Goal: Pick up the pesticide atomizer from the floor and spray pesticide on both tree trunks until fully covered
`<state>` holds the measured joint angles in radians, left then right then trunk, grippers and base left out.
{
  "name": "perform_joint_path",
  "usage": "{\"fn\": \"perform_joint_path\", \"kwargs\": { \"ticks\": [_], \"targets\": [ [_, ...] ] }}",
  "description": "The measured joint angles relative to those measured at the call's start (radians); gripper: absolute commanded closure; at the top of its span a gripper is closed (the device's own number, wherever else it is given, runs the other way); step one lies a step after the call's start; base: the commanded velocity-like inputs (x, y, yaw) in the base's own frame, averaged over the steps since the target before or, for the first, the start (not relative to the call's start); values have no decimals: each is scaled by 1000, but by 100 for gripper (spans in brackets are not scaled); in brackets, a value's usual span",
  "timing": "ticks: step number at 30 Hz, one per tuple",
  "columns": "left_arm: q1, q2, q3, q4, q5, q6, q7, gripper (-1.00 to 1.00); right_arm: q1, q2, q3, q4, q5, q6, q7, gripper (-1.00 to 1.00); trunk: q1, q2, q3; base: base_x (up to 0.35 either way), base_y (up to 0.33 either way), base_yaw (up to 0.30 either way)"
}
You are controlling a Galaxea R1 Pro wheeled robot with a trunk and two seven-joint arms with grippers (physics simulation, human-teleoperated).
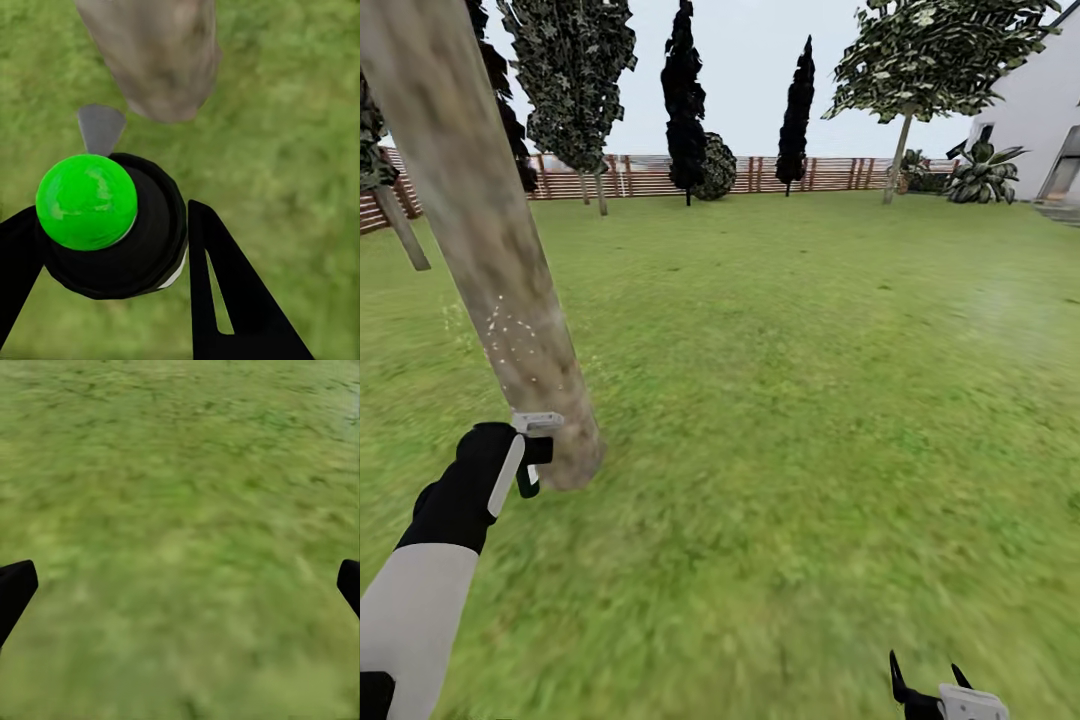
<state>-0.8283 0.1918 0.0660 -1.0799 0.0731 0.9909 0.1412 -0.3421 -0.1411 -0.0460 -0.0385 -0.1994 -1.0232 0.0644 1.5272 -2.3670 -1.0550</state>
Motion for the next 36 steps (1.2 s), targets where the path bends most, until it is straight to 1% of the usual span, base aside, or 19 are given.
{"fn": "perform_joint_path", "kwargs": {
  "ticks": [9,21,33,36],
  "targets": [
    [0,0,0,0,0,0,1,100,0,0,0,0,0,0,0,-100,0,0,0,145,-244,271],
    [0,-2,0,0,-1,0,2,100,0,0,0,0,0,0,0,-100,0,0,0,13,-270,27],
    [0,0,0,3,-1,1,1,100,0,0,0,0,0,0,0,-100,0,0,0,0,-272,268],
    [0,0,0,49,0,-2,2,100,0,0,0,0,0,0,0,-100,0,0,0,0,-273,278]
  ]
}}
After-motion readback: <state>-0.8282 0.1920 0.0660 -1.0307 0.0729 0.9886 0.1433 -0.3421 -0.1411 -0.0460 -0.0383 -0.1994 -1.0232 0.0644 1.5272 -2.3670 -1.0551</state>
